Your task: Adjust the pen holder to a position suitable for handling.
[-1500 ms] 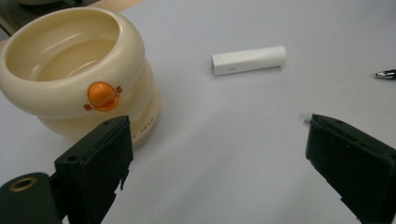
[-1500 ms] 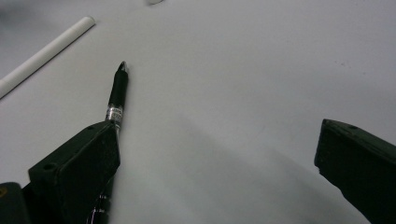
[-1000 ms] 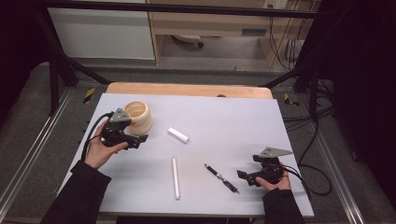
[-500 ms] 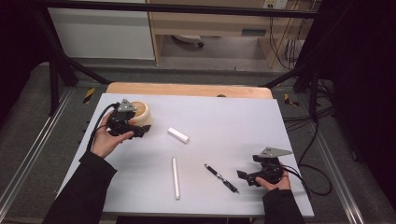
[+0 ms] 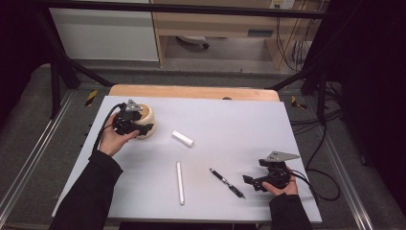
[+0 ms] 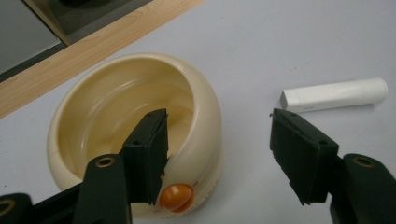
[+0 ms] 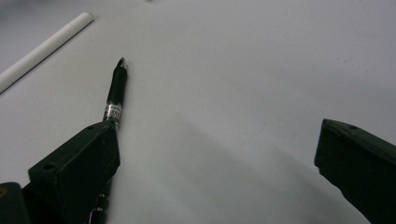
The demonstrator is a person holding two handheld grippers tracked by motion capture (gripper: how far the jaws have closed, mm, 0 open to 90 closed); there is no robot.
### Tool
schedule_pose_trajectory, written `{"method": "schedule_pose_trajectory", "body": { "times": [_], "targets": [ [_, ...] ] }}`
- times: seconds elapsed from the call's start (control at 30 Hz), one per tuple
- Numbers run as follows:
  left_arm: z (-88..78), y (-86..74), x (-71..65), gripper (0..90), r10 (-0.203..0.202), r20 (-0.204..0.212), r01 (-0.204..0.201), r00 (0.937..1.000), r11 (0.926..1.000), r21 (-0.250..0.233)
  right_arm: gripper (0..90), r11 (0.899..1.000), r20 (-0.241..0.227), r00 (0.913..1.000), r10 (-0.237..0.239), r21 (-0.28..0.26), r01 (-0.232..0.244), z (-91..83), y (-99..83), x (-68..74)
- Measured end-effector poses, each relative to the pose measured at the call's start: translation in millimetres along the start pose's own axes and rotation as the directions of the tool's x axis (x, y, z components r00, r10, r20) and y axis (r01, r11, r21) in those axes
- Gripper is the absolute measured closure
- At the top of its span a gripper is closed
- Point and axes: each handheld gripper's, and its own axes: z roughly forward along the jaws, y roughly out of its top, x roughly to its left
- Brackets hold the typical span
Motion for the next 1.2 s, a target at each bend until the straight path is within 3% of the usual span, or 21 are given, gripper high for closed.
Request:
{"method": "schedule_pose_trajectory", "body": {
  "times": [0.27,0.53,0.9,1.2],
  "targets": [
    [4.6,0.0,1.1,50.6,0.033,-0.013,-0.033,0.9994,0.9995,-0.003,0.7,1.000,-0.002,1.0000,0.003,0.001,-0.003,0.6,-0.1,0.2],
    [9.7,0.9,-0.3,55.0,0.056,-0.017,-0.056,0.9983,0.9984,-0.001,0.7,1.000,-0.004,1.0000,0.002,0.002,-0.002,0.6,0.0,0.0],
    [12.7,5.9,0.0,65.0,0.076,-0.025,-0.075,0.9968,0.9964,0.039,0.7,1.000,-0.005,1.0000,0.000,0.004,0.000,0.1,0.1,-0.4],
    [12.4,5.4,-2.0,72.1,0.098,0.007,-0.098,0.9951,0.9941,0.045,0.9,1.000,-0.008,1.0000,0.002,0.003,-0.002,0.5,0.0,-0.1]
  ]
}}
